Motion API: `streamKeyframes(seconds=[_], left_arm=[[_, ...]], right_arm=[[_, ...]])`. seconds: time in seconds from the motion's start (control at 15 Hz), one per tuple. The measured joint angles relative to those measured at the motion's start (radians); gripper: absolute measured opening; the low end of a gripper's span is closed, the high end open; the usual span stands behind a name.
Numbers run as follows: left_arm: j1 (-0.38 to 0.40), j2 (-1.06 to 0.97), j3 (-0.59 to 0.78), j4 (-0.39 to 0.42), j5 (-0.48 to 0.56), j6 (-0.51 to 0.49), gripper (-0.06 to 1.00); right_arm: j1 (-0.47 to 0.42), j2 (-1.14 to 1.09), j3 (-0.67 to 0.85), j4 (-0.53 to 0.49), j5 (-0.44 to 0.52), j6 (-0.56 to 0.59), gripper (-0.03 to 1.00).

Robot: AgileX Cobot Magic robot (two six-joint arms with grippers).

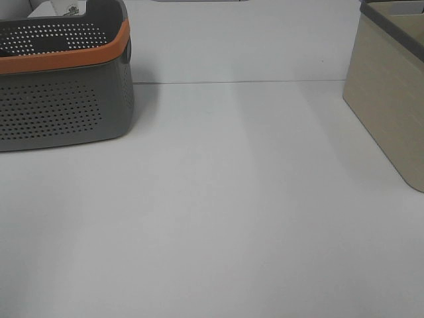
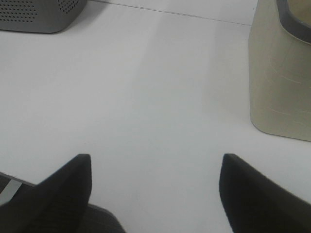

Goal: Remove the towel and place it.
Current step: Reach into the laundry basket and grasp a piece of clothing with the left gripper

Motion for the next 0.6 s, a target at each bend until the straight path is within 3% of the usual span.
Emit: streamKeyframes(seconds=[0.4, 0.6], left_arm=[[0.000, 0.236, -0.120, 0.007, -0.048, -0.004, 0.74], [0.000, 0.374, -0.202, 0.051, -0.061, -0.044, 0.74]], right_arm=[[0.000, 0.000, 0.000, 0.000, 0.000, 0.000, 0.72], [0.000, 0.000, 0.000, 0.000, 0.000, 0.000, 0.72]])
